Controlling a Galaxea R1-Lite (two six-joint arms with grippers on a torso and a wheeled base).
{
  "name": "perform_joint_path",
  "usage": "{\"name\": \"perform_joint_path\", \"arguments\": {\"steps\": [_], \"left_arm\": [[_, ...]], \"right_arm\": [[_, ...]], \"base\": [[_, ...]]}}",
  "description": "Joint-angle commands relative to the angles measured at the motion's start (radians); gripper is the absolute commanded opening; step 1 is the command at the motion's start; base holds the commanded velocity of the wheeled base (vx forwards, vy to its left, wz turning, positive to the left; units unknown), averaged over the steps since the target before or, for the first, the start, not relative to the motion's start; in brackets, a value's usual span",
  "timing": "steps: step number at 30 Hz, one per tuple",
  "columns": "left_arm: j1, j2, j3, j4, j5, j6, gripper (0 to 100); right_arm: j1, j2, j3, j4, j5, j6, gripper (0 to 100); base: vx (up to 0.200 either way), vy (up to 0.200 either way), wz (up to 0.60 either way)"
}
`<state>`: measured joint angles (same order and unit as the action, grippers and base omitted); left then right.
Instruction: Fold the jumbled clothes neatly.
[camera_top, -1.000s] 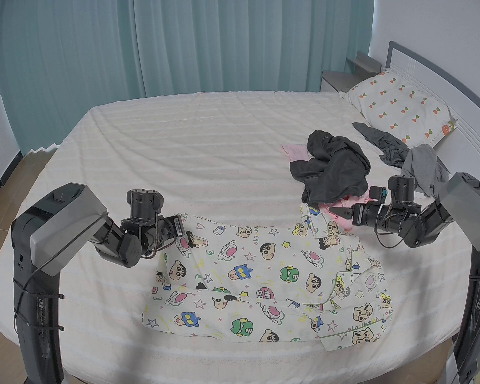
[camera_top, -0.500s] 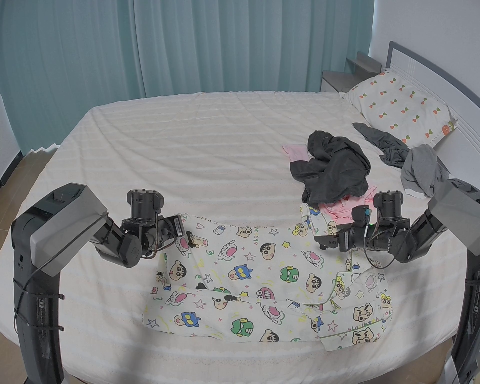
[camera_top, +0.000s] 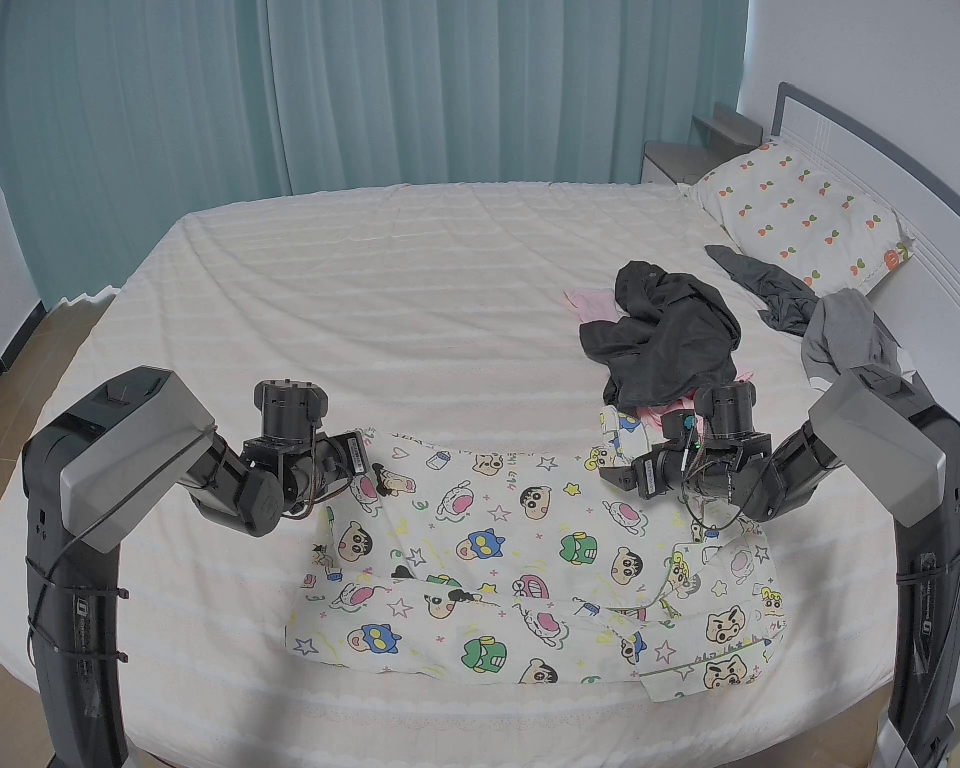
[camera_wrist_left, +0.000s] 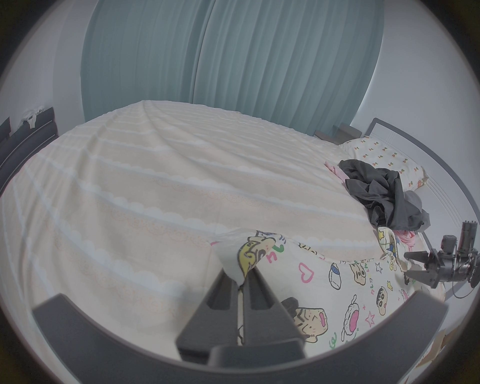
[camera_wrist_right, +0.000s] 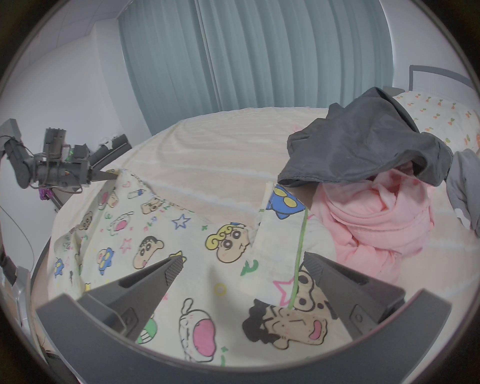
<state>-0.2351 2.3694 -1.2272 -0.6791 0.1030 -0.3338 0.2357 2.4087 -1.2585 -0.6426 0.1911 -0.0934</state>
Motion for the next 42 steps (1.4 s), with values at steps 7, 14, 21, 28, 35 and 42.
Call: {"name": "perform_joint_path", "arguments": {"steps": [7, 14, 21, 28, 35, 42], "left_arm": [[0.0, -0.001, 0.002, 0.0, 0.0, -0.001, 0], [0.0, -0.001, 0.002, 0.0, 0.001, -0.001, 0], [0.0, -0.018, 0.02, 0.0, 0.001, -0.001, 0], [0.003, -0.035, 0.02, 0.0, 0.017, 0.001, 0], [0.002, -0.039, 0.025, -0.002, 0.035, 0.001, 0], [-0.001, -0.056, 0.031, -0.002, 0.038, 0.001, 0]], "right_arm": [[-0.007, 0.043, -0.044, 0.001, -0.068, -0.002, 0], [-0.024, 0.036, -0.038, -0.005, -0.099, -0.017, 0], [-0.029, -0.017, -0.016, -0.031, -0.088, 0.004, 0], [-0.069, -0.114, 0.018, -0.031, -0.035, 0.06, 0], [-0.121, -0.212, 0.082, -0.031, 0.03, 0.081, 0], [-0.15, -0.301, 0.148, -0.031, 0.113, 0.146, 0]], "base": [[0.0, 0.0, 0.0], [0.0, 0.0, 0.0], [0.0, 0.0, 0.0], [0.0, 0.0, 0.0], [0.0, 0.0, 0.0], [0.0, 0.0, 0.0]]}}
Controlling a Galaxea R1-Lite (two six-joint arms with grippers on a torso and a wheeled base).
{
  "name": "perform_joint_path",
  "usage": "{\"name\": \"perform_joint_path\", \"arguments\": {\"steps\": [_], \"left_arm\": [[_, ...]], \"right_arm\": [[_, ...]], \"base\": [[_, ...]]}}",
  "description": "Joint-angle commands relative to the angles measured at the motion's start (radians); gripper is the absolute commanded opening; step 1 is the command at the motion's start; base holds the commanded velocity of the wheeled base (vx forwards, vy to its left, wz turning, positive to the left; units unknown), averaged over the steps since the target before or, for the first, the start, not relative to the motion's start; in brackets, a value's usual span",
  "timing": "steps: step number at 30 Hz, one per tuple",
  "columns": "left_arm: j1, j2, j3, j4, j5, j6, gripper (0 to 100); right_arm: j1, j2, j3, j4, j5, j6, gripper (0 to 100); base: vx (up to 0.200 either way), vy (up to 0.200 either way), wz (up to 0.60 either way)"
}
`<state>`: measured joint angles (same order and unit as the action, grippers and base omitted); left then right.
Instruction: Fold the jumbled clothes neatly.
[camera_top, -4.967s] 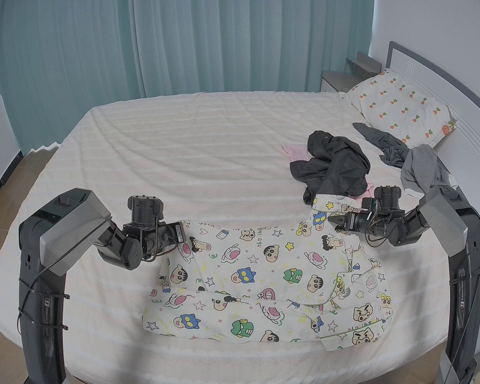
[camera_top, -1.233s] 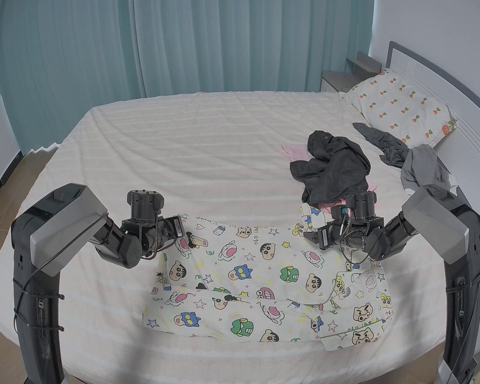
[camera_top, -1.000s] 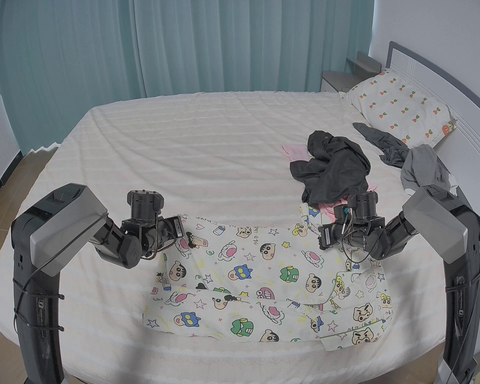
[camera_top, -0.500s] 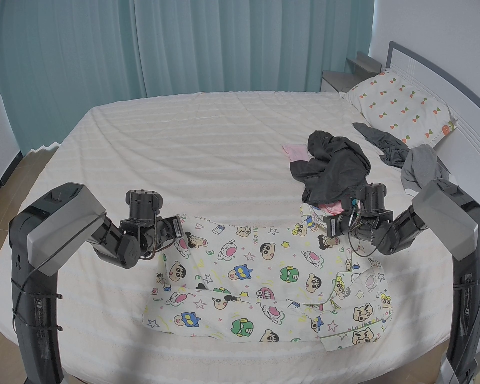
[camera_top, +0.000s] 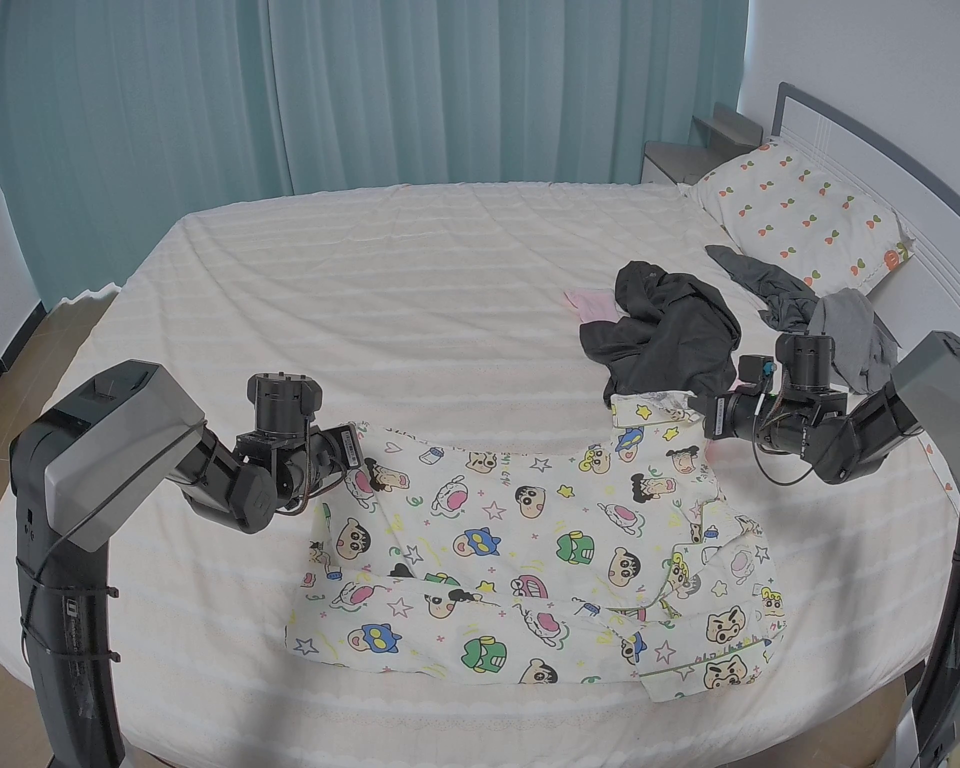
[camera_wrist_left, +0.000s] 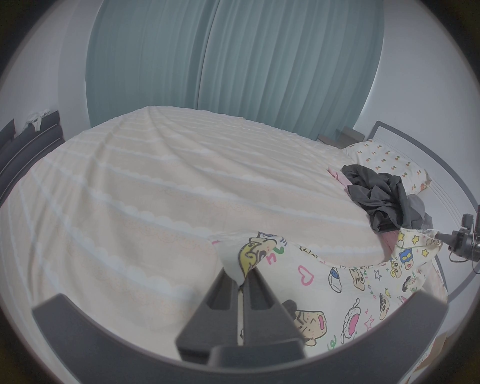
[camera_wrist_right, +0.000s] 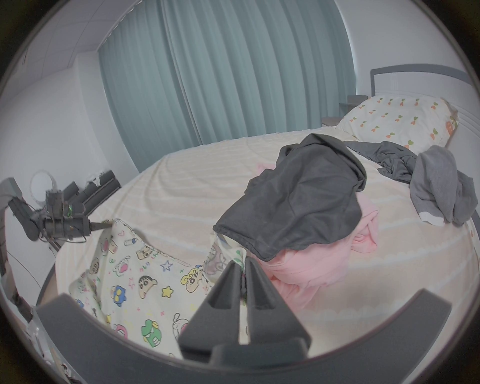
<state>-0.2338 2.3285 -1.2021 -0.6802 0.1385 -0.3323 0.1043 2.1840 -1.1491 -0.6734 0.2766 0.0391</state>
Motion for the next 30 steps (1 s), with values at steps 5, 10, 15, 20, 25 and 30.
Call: {"name": "perform_joint_path", "arguments": {"steps": [5, 10, 15, 20, 25, 30], "left_arm": [[-0.002, -0.047, 0.036, -0.001, 0.001, -0.001, 0], [-0.004, -0.084, 0.092, -0.004, 0.001, 0.001, 0], [-0.004, -0.107, 0.156, -0.041, 0.0, 0.003, 0], [-0.004, -0.118, 0.25, -0.144, -0.002, 0.006, 0], [-0.004, -0.132, 0.342, -0.209, -0.004, 0.009, 0], [-0.016, -0.133, 0.418, -0.282, -0.005, 0.012, 0]], "right_arm": [[-0.043, -0.142, 0.126, 0.0, 0.096, 0.015, 0], [-0.071, -0.214, 0.238, -0.002, 0.194, 0.013, 0], [-0.095, -0.274, 0.327, -0.002, 0.268, 0.008, 0], [-0.115, -0.346, 0.421, -0.002, 0.331, 0.002, 0], [-0.126, -0.389, 0.517, 0.0, 0.383, -0.036, 0], [-0.13, -0.377, 0.611, 0.0, 0.389, -0.113, 0]], "base": [[0.0, 0.0, 0.0], [0.0, 0.0, 0.0], [0.0, 0.0, 0.0], [0.0, 0.0, 0.0], [0.0, 0.0, 0.0], [0.0, 0.0, 0.0]]}}
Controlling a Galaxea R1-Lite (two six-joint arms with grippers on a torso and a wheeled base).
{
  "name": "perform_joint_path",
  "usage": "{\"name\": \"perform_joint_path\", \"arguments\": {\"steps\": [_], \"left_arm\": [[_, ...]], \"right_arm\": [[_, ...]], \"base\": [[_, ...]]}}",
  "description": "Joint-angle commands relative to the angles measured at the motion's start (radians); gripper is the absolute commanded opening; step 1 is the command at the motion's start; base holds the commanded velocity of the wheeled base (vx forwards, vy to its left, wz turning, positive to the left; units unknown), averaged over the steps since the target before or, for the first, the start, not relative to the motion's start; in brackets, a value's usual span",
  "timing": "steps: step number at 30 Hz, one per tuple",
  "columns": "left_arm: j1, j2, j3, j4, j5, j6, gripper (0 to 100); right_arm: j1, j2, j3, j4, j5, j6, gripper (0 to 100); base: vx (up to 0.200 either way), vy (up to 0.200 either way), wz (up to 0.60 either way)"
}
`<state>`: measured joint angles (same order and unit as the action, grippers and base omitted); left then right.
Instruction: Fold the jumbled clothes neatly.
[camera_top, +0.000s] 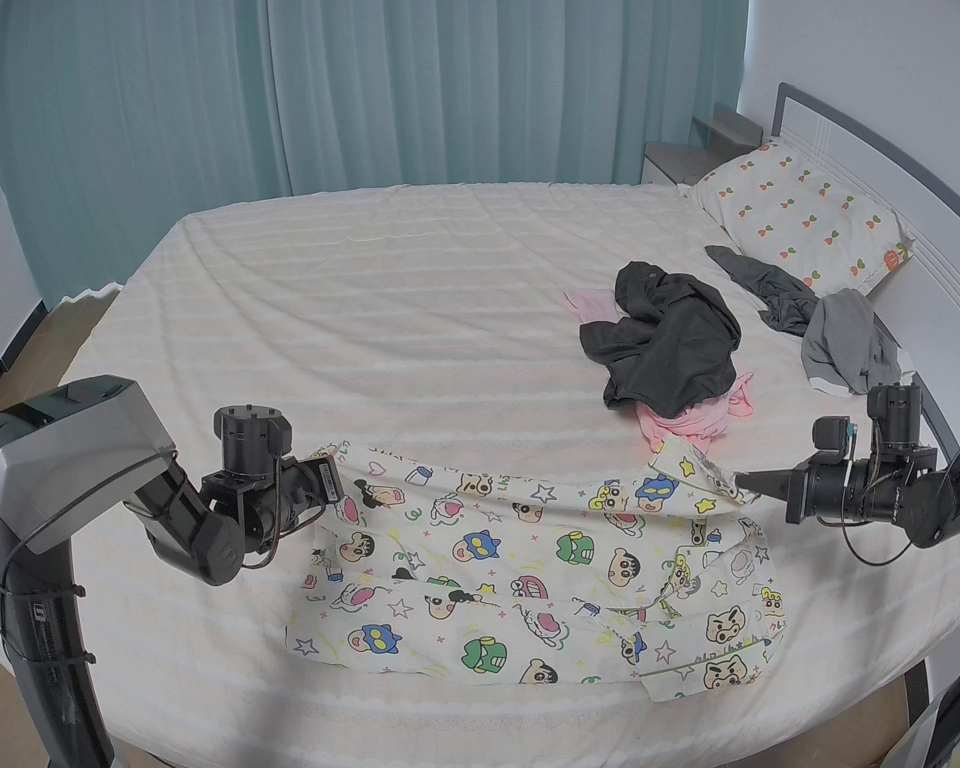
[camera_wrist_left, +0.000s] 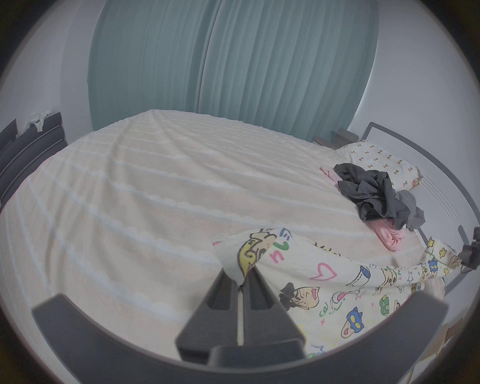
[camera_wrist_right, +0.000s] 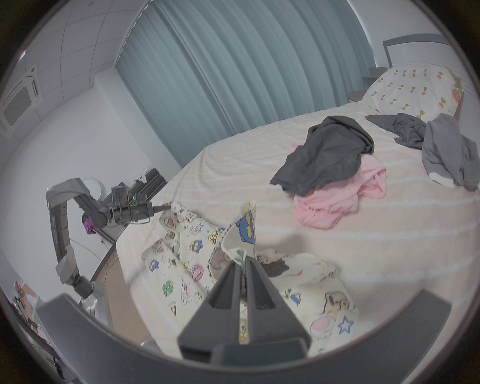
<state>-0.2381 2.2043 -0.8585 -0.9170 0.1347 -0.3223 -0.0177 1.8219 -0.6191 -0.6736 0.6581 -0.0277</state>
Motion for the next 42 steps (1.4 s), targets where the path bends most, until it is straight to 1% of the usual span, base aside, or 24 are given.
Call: {"name": "perform_joint_path", "arguments": {"steps": [1, 6, 14, 21, 25, 36, 40, 41, 42], "left_arm": [[-0.017, -0.008, 0.085, -0.054, -0.001, 0.002, 0], [-0.046, -0.015, 0.157, -0.097, -0.001, 0.0, 0], [-0.064, -0.02, 0.228, -0.103, -0.001, 0.0, 0], [-0.064, -0.014, 0.289, -0.16, -0.004, -0.004, 0], [-0.064, -0.012, 0.32, -0.168, -0.006, -0.004, 0], [-0.073, 0.006, 0.366, -0.189, -0.01, -0.004, 0], [-0.075, 0.011, 0.36, -0.189, -0.01, -0.006, 0], [-0.075, 0.011, 0.36, -0.189, -0.01, -0.006, 100], [-0.075, 0.011, 0.357, -0.189, -0.009, -0.007, 100]], "right_arm": [[-0.013, -0.012, 0.091, 0.0, 0.012, -0.057, 0], [-0.039, -0.009, 0.151, 0.003, 0.046, -0.106, 0], [-0.044, 0.036, 0.219, 0.002, 0.048, -0.152, 0], [-0.044, 0.08, 0.256, 0.0, 0.049, -0.181, 0], [-0.044, 0.094, 0.279, 0.0, 0.049, -0.21, 0], [-0.039, 0.077, 0.276, 0.0, 0.061, -0.221, 0], [-0.038, 0.077, 0.283, 0.002, 0.061, -0.222, 0], [-0.038, 0.077, 0.283, 0.002, 0.061, -0.222, 0], [-0.039, 0.077, 0.285, 0.0, 0.061, -0.222, 0]], "base": [[0.0, 0.0, 0.0], [0.0, 0.0, 0.0], [0.0, 0.0, 0.0], [0.0, 0.0, 0.0], [0.0, 0.0, 0.0], [0.0, 0.0, 0.0], [0.0, 0.0, 0.0], [0.0, 0.0, 0.0], [0.0, 0.0, 0.0]]}}
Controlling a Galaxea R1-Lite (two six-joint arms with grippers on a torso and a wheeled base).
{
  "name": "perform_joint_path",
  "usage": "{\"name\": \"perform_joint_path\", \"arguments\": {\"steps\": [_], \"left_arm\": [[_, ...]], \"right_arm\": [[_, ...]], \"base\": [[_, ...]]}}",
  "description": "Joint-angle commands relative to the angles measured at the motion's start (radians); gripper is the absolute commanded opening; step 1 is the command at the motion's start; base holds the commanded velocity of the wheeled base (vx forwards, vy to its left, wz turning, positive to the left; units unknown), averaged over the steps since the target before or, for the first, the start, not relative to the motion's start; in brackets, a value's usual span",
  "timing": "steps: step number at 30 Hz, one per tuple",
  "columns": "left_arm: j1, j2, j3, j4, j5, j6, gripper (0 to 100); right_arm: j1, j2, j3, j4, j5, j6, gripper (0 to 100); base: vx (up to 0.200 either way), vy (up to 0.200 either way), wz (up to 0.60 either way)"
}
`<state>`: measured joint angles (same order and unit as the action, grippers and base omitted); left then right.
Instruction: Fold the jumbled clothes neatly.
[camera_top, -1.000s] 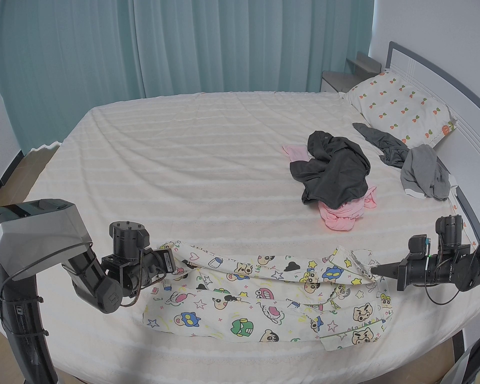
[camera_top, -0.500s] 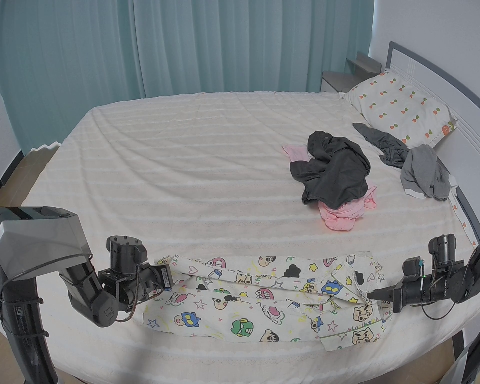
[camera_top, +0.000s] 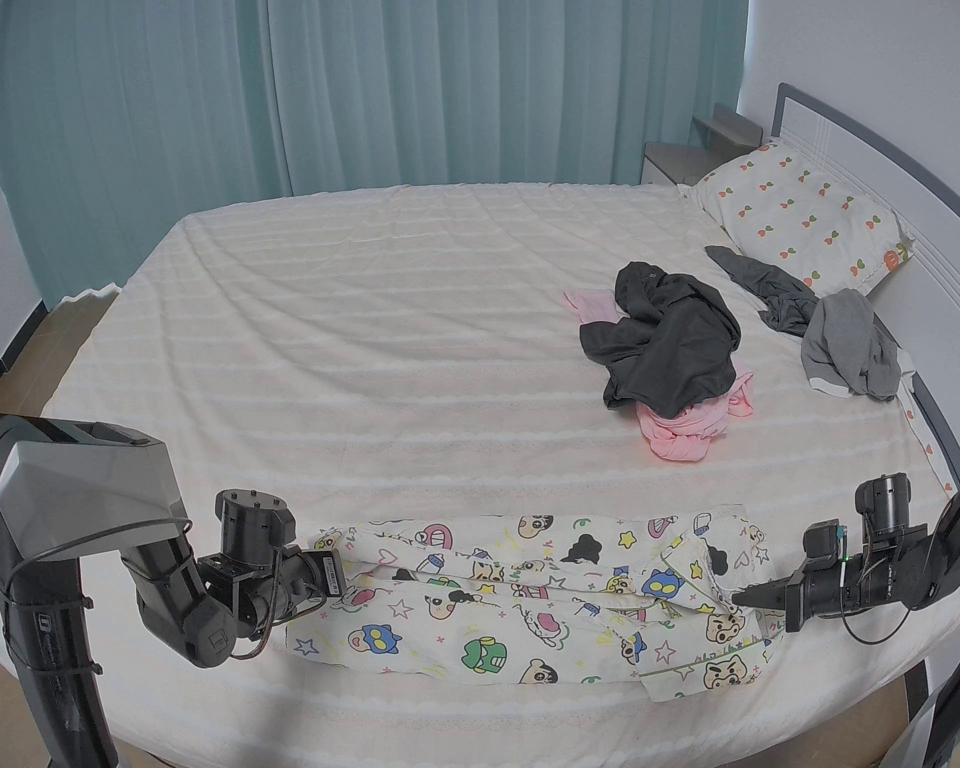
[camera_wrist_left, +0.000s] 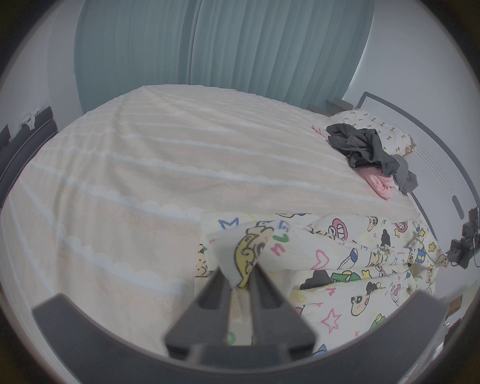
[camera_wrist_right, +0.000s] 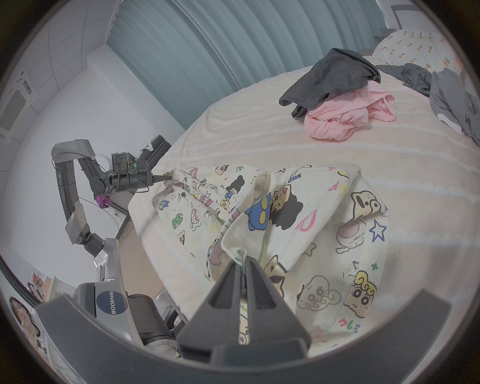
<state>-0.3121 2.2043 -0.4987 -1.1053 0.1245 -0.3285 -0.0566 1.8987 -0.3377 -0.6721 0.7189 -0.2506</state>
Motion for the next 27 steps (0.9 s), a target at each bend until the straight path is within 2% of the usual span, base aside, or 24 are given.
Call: {"name": "perform_joint_path", "arguments": {"steps": [1, 7, 11, 17, 21, 23, 27], "left_arm": [[-0.001, 0.011, -0.003, -0.001, 0.001, -0.001, 100], [0.005, 0.006, 0.011, -0.01, 0.011, 0.005, 100], [0.019, 0.003, 0.039, -0.085, 0.011, 0.016, 100], [0.034, 0.015, 0.138, -0.16, 0.007, 0.158, 100], [0.034, 0.015, 0.157, -0.172, 0.007, 0.201, 100], [0.036, 0.015, 0.157, -0.174, 0.014, 0.264, 100], [0.033, 0.011, 0.147, -0.185, 0.041, 0.287, 100]], "right_arm": [[0.0, 0.0, 0.003, -0.001, 0.001, 0.001, 0], [-0.003, -0.036, 0.011, 0.0, 0.004, 0.001, 0], [-0.005, -0.07, 0.005, 0.006, 0.017, 0.005, 0], [-0.005, -0.084, 0.022, 0.008, 0.017, 0.005, 0], [-0.008, -0.087, 0.023, 0.008, 0.017, 0.005, 0], [-0.008, -0.105, 0.023, 0.008, 0.017, 0.005, 0], [-0.009, -0.13, 0.025, 0.009, 0.017, 0.007, 0]], "base": [[0.0, 0.0, 0.0], [0.0, 0.0, 0.0], [0.0, 0.0, 0.0], [0.0, 0.0, 0.0], [0.0, 0.0, 0.0], [0.0, 0.0, 0.0], [0.0, 0.0, 0.0]]}}
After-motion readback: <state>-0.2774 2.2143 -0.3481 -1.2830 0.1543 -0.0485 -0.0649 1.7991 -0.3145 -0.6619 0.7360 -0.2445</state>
